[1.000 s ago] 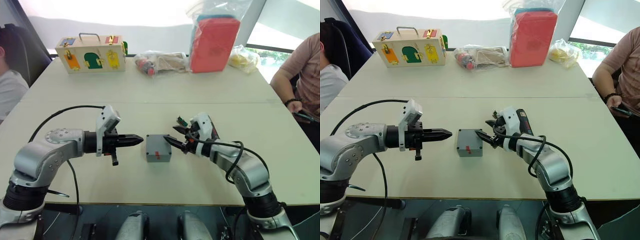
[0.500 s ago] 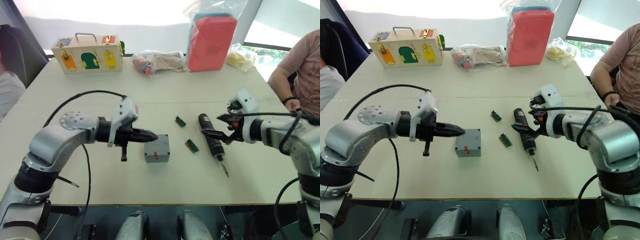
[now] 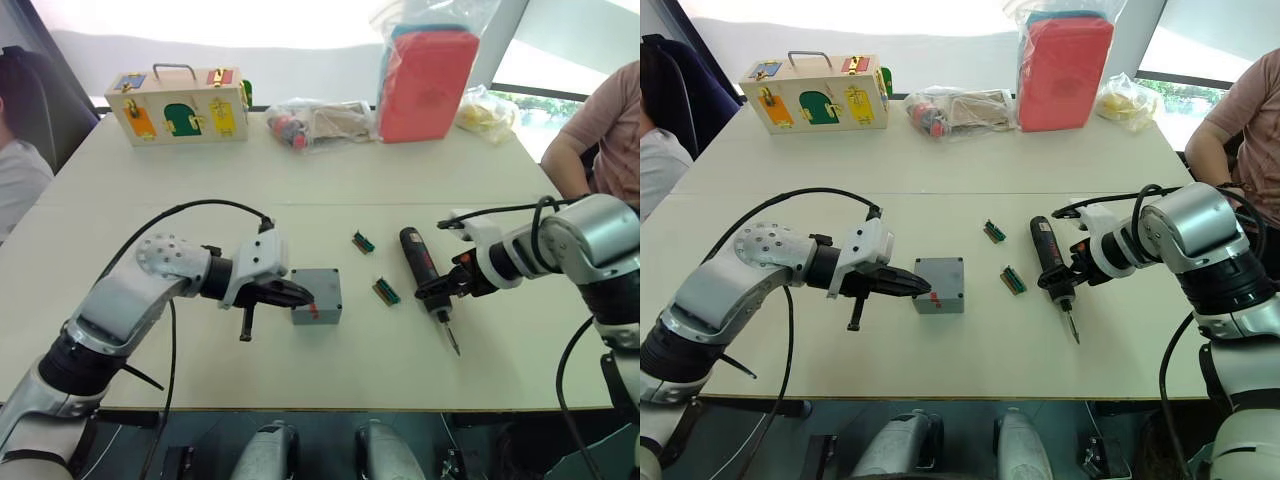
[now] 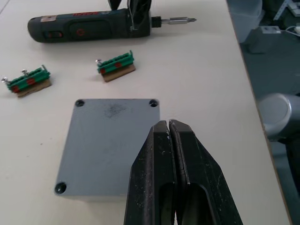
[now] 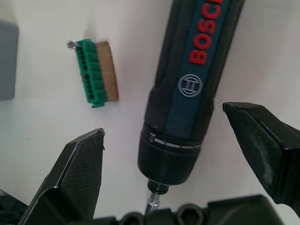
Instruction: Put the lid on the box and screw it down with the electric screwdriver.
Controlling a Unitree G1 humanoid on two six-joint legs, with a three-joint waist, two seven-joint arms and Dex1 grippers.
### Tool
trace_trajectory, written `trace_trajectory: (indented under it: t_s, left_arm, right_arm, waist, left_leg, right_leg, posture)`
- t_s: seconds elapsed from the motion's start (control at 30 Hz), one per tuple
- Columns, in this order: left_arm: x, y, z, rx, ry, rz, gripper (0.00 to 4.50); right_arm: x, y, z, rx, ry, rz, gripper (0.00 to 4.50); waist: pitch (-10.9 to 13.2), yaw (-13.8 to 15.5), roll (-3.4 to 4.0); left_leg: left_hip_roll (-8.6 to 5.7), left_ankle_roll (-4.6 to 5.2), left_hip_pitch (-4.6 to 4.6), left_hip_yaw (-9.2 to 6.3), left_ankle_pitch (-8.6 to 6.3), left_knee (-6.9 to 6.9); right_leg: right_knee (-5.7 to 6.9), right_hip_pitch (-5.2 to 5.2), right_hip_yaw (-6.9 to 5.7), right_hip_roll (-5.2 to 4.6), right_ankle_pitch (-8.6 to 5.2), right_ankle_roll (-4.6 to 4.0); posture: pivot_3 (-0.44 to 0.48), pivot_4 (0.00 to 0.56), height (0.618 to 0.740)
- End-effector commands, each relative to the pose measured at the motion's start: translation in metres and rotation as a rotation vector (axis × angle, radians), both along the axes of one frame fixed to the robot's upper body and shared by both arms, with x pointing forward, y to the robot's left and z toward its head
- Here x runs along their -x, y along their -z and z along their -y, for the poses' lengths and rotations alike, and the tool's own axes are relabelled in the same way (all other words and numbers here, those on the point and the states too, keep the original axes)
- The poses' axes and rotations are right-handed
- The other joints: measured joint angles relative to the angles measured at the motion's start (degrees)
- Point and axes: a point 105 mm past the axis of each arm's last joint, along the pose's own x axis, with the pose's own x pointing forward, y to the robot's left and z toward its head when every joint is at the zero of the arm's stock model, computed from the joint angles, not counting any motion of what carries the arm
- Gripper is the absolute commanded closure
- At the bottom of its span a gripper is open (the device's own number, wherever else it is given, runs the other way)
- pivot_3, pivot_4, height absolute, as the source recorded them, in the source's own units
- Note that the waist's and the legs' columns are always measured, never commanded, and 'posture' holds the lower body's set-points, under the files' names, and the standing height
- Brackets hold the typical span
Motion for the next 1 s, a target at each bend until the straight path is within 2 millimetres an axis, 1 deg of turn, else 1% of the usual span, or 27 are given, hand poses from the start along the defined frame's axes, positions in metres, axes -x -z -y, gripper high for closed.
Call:
trace_trajectory:
  t_s: [0.03, 0.1, 0.17, 0.2, 0.27, 0.3, 0.33, 0.4, 0.53, 0.63, 0.67, 0.73, 0.77, 0.83, 0.9, 0.93, 0.97, 1.0]
  left_arm:
    - [0.005, -0.016, -0.004, 0.018, -0.003, 0.039, 4.5]
    - [0.007, -0.019, -0.004, 0.03, -0.007, 0.029, 4.5]
    - [0.009, -0.023, -0.004, 0.05, -0.013, 0.017, 4.5]
    - [0.01, -0.024, -0.004, 0.055, -0.018, 0.014, 4.5]
    - [0.008, -0.025, -0.003, 0.059, -0.029, 0.014, 4.5]
    - [0.007, -0.026, -0.003, 0.061, -0.035, 0.014, 4.5]
    - [0.006, -0.026, -0.003, 0.062, -0.04, 0.014, 4.5]
    - [0.006, -0.027, -0.004, 0.064, -0.046, 0.012, 4.5]
    - [0.004, -0.028, -0.008, 0.067, -0.069, 0.012, 4.5]
    - [-0.002, -0.03, -0.012, 0.074, -0.092, 0.015, 4.5]
    - [-0.003, -0.03, -0.013, 0.078, -0.098, 0.015, 4.5]
    - [-0.006, -0.032, -0.015, 0.107, -0.115, -0.001, 4.5]
    - [-0.008, -0.033, -0.017, 0.126, -0.127, -0.015, 4.5]
    - [-0.012, -0.034, -0.022, 0.166, -0.156, -0.054, 4.5]
    - [-0.015, -0.031, -0.03, 0.183, -0.181, -0.103, 4.5]
    - [-0.015, -0.029, -0.032, 0.194, -0.191, -0.126, 4.5]
    - [-0.017, -0.029, -0.034, 0.206, -0.201, -0.137, 4.5]
    - [-0.019, -0.028, -0.036, 0.217, -0.217, -0.146, 4.5]
  right_arm:
    - [-0.007, 0.003, 0.002, 0.02, 0.002, -0.003, 0.1]
    - [-0.01, 0.009, 0.003, 0.034, -0.002, -0.014, 0.1]
    - [-0.015, 0.018, 0.003, 0.067, 0.012, -0.026, 0.54]
    - [-0.02, 0.021, 0.005, 0.097, 0.024, -0.022, 0.68]
    - [-0.022, 0.026, 0.004, 0.113, 0.032, -0.04, 1.39]
    - [-0.023, 0.027, 0.003, 0.119, 0.021, -0.044, 1.66]
    - [-0.023, 0.029, 0.001, 0.121, 0.01, -0.052, 2.06]
    - [-0.021, 0.032, 0.001, 0.132, 0.001, -0.069, 2.65]
    - [-0.019, 0.037, 0.01, 0.133, 0.071, -0.11, 2.68]
    - [-0.029, 0.032, 0.02, 0.13, 0.135, -0.062, 2.68]
    - [-0.035, 0.028, 0.021, 0.124, 0.137, -0.025, 2.68]
    - [-0.053, 0.005, 0.02, 0.05, 0.181, 0.076, 2.68]
    - [-0.064, -0.009, 0.017, 0.021, 0.175, 0.157, 2.68]
    - [-0.082, -0.044, 0.009, -0.063, 0.168, 0.325, 2.68]
    - [-0.097, -0.089, 0.001, -0.109, 0.111, 0.596, 2.68]
    - [-0.099, -0.108, -0.004, -0.133, 0.076, 0.713, 2.68]
    - [-0.098, -0.124, -0.01, -0.176, 0.049, 0.805, 2.68]
    - [-0.094, -0.142, -0.022, -0.266, 0.013, 0.907, 2.68]
  waist:
    - [0.0, 0.1, 0.0]
    - [0.0, 0.1, 0.01]
    - [0.0, 0.0, -0.03]
    - [0.0, 0.0, -0.03]
    - [0.0, -0.2, -0.11]
    - [0.0, -0.2, -0.12]
    - [-0.1, -0.2, -0.12]
    - [-0.1, -0.2, -0.21]
    - [-0.2, -0.2, -0.29]
    - [-0.3, -0.2, -0.48]
    - [-0.3, -0.2, -0.54]
    - [-0.3, -0.2, -0.59]
    - [-0.3, -0.2, -0.55]
    - [-0.2, -0.2, -0.45]
    - [0.0, -0.1, -0.08]
    - [0.1, -0.1, 0.03]
    - [0.1, -0.1, 0.04]
    - [0.1, -0.1, 0.04]
  left_leg:
    - [0.0, 0.0, 0.0, 0.0, 0.0, 0.0]
    - [0.0, 0.0, 0.0, 0.0, 0.0, 0.0]
    - [0.0, 0.0, 0.0, 0.0, 0.0, 0.03]
    - [0.0, 0.0, 0.0, 0.0, 0.0, 0.05]
    - [0.0, -0.01, 0.04, 0.0, 0.0, 0.07]
    - [0.01, -0.01, 0.1, 0.0, 0.0, 0.07]
    - [0.02, -0.01, 0.13, -0.01, 0.01, 0.07]
    - [0.02, -0.02, 0.13, -0.01, 0.01, 0.08]
    - [0.02, -0.02, 0.13, -0.03, 0.01, 0.07]
    - [0.02, -0.03, 0.16, -0.04, 0.01, 0.07]
    - [0.02, -0.03, 0.18, -0.04, 0.01, 0.07]
    - [0.02, -0.04, 0.21, -0.04, 0.01, 0.08]
    - [0.02, -0.04, 0.22, -0.03, 0.01, 0.12]
    - [-0.01, -0.06, 0.18, -0.01, 0.02, 0.12]
    - [-0.02, -0.07, 0.01, 0.01, 0.03, 0.09]
    - [-0.05, -0.12, -0.16, 0.04, 0.06, 0.02]
    - [-0.05, -0.46, -0.55, 0.07, 0.27, 0.04]
    - [-0.02, -0.66, -0.93, 0.04, 0.39, 0.04]
  right_leg:
    - [0.02, 0.0, 0.0, 0.01, 0.0, 0.0]
    - [0.02, -0.01, 0.0, 0.01, 0.0, 0.0]
    - [0.02, 0.01, -0.01, 0.01, 0.0, 0.0]
    - [0.01, 0.02, -0.01, 0.02, 0.0, 0.0]
    - [0.02, 0.05, -0.01, 0.04, 0.0, 0.01]
    - [0.03, 0.1, -0.01, 0.05, 0.0, 0.0]
    - [0.04, 0.13, -0.01, 0.06, 0.0, 0.0]
    - [0.04, 0.13, -0.02, 0.06, 0.0, 0.0]
    - [0.04, 0.13, -0.02, 0.07, 0.0, 0.0]
    - [0.04, 0.17, -0.02, 0.07, 0.01, 0.0]
    - [0.04, 0.2, -0.02, 0.07, 0.01, -0.01]
    - [0.01, 0.25, -0.02, 0.06, 0.04, -0.05]
    - [0.0, 0.26, -0.02, 0.06, 0.05, -0.07]
    - [0.01, 0.19, 0.0, 0.05, 0.07, -0.08]
    - [0.1, -0.06, 0.0, 0.05, 0.08, -0.07]
    - [0.22, -0.34, 0.03, 0.04, 0.08, -0.07]
    - [0.4, -0.84, 0.05, 0.06, 0.09, -0.06]
    - [0.46, -1.21, 0.03, 0.13, 0.09, -0.06]
  posture:
    - [0.0, 0.15, 0.738]
    - [0.0, 0.15, 0.738]
    - [0.0, 0.15, 0.738]
    - [0.0, 0.15, 0.738]
    - [0.0, 0.15, 0.738]
    - [0.0, 0.15, 0.738]
    - [0.0, 0.15, 0.738]
    - [0.0, 0.15, 0.738]
    - [0.0, 0.15, 0.738]
    - [0.0, 0.15, 0.738]
    - [0.0, 0.15, 0.738]
    - [0.0, 0.15, 0.738]
    - [0.0, 0.15, 0.738]
    - [0.0, 0.15, 0.738]
    - [0.0, 0.15, 0.738]
    - [0.0, 0.15, 0.738]
    - [0.0, 0.15, 0.738]
    - [0.0, 0.15, 0.738]
